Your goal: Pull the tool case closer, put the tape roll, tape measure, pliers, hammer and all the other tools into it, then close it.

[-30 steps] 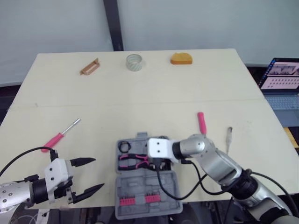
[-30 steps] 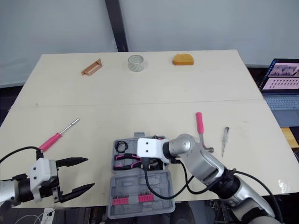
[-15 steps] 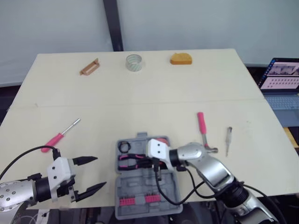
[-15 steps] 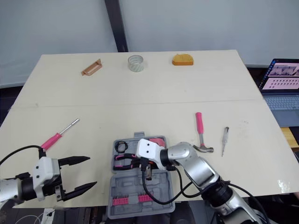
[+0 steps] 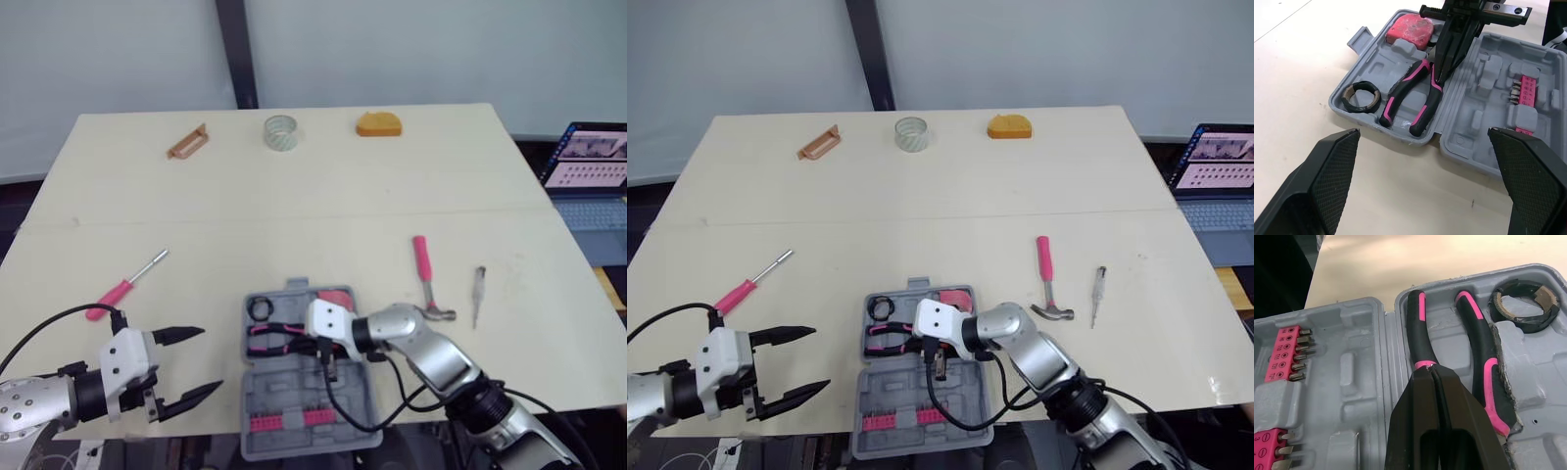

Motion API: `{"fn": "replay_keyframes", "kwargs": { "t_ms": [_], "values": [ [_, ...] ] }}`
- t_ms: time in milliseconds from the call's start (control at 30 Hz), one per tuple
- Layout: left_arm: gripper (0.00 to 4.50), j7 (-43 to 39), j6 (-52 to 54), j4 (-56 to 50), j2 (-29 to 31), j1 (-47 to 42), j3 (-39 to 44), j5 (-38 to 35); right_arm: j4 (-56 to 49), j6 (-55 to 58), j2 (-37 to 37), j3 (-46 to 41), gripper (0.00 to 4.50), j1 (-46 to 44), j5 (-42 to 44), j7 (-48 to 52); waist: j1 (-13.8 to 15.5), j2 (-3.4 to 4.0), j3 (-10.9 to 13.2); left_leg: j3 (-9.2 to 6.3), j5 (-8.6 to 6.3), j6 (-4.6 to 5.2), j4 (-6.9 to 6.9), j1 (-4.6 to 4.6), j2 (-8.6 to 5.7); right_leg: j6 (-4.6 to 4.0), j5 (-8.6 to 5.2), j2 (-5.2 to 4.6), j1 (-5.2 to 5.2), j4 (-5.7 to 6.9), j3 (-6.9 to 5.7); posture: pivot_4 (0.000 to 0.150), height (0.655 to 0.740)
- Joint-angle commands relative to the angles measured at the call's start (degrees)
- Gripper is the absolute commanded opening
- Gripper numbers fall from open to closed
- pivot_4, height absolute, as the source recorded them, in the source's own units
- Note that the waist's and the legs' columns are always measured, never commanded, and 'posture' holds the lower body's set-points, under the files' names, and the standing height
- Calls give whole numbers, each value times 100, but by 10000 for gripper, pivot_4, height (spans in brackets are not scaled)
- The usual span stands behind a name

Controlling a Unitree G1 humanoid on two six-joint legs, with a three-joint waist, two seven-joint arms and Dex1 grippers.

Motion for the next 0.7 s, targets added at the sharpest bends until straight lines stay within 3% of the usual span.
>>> {"fn": "replay_keyframes", "kwargs": {
  "t_ms": [33,167,300,700],
  "values": [
    [45000,38,-7,-28,32,-18,9,16,513,417,-108,296,792,103,-454,-221,1,0,-16,0,0,0,0,1,0,0,0,0,1,0,0,1500,7400],
    [45000,39,1,-25,33,-29,2,17,541,697,-138,397,792,78,-495,-194,3,8,-46,-2,0,0,-4,12,2,-1,-1,2,13,-3,-1,1500,7400],
    [45000,50,9,-28,31,-46,-32,25,641,827,-200,566,792,20,-648,-214,12,14,-61,-2,-3,4,-38,99,3,-10,-6,2,101,-41,-2,1500,7400],
    [45000,18,-18,31,34,-80,-53,54,754,1202,-246,726,792,-99,-716,-278,11,36,-148,-3,-3,4,-59,104,7,-11,-6,4,102,-59,1,1500,7400]
  ]
}}
